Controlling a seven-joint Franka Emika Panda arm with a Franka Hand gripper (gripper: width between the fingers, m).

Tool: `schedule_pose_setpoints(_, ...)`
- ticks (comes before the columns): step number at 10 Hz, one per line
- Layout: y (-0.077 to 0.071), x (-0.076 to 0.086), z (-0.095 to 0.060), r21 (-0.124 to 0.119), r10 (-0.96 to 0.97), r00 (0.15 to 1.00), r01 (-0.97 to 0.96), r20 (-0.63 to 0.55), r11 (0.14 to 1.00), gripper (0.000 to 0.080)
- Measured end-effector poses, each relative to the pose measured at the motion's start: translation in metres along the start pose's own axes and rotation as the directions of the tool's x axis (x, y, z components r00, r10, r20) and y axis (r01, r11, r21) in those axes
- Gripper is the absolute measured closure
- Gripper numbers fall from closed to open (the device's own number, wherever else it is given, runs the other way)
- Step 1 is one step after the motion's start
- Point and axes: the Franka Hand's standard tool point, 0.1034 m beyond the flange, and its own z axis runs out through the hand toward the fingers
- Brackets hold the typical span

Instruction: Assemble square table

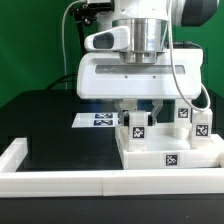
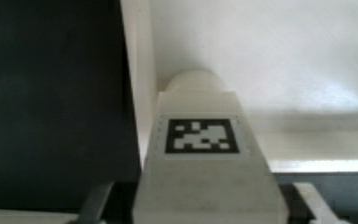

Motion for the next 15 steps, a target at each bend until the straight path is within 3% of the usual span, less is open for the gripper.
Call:
schedule_pose_setpoints(3,0.0,0.0,0.001,0.003,0.196,0.981,-0.196,0.0,0.981,0.0508)
schedule_pose_setpoints(7,0.011,0.004,0.003,-0.004,0.551,0.833,-0.552,-0.049,0.834,0.0505)
schedule_pose_setpoints(11,0.018,0.003,0.003,-0.007,0.624,0.779,-0.626,-0.056,0.78,0.0492)
schedule_pose_setpoints(12,0.018,0.003,0.003,-0.007,0.623,0.78,-0.625,-0.056,0.781,0.0321)
schedule_pose_setpoints(13,0.018,0.003,0.003,-0.007,0.623,0.78,-0.625,-0.056,0.781,0.0321)
schedule_pose_setpoints(14,0.018,0.003,0.003,-0.007,0.623,0.78,-0.625,-0.056,0.781,0.0184)
schedule_pose_setpoints(15,0.018,0.003,0.003,-0.007,0.623,0.78,-0.625,-0.056,0.781,0.0159)
